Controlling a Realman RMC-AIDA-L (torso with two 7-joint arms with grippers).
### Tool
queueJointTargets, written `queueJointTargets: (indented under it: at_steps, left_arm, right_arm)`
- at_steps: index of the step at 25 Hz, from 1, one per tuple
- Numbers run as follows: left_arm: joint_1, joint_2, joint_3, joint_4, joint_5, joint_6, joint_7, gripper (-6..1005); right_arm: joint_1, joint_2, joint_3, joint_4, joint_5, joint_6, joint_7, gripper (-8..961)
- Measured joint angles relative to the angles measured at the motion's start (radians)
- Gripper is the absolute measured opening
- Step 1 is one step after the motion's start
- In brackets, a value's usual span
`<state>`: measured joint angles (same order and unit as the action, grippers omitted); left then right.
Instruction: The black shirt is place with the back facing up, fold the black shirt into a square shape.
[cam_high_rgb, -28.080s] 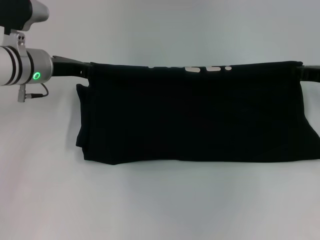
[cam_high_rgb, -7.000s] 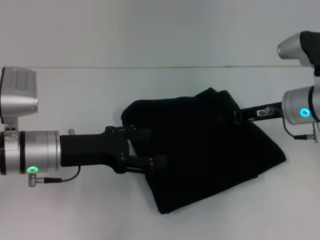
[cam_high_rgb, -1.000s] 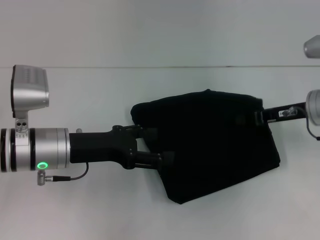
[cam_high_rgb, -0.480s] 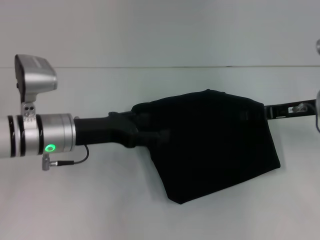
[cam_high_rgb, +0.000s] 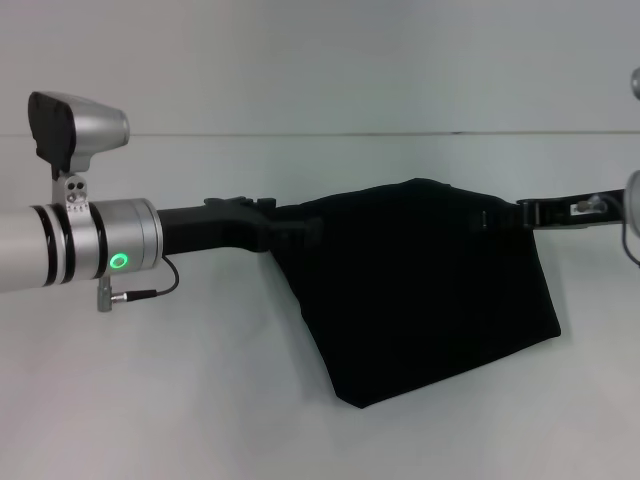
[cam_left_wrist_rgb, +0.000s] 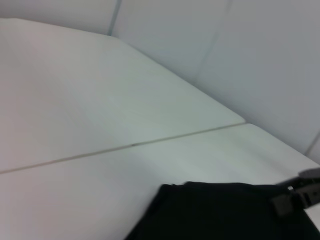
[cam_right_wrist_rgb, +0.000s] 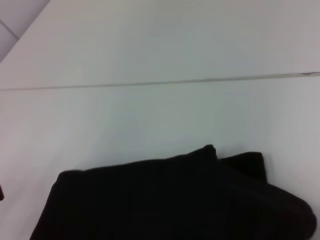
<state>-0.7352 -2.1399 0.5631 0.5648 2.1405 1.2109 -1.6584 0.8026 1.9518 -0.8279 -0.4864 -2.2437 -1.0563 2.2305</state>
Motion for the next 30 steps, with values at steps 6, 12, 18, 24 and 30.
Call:
queueJointTargets:
  at_steps: [6,12,18,24,30]
  left_arm:
    - [-0.019,-0.003,0.002,-0.017,-0.001,-0.089,-0.055,852]
    - [-0.043,0.001,0.002,-0.069,-0.001,-0.174,-0.084,846]
    - [-0.055,-0.006,0.001,-0.117,0.000,-0.237,-0.090,840]
    - [-0.059,-0.010,0.001,-0.129,0.000,-0.297,-0.132,834]
    - [-0.071,-0.010,0.003,-0.142,0.006,-0.324,-0.184,828]
  right_arm:
    - [0.038,0.026,0.003,0.046,0.043,0.105,-0.017,744]
    - [0.069,0.053,0.005,0.040,0.115,0.165,-0.098,737]
    - [0.077,0.055,0.004,0.042,0.126,0.187,-0.115,733]
    - [0.067,0.052,0.000,0.047,0.127,0.195,-0.115,730]
    - [0.065,0.055,-0.007,0.048,0.125,0.194,-0.117,729]
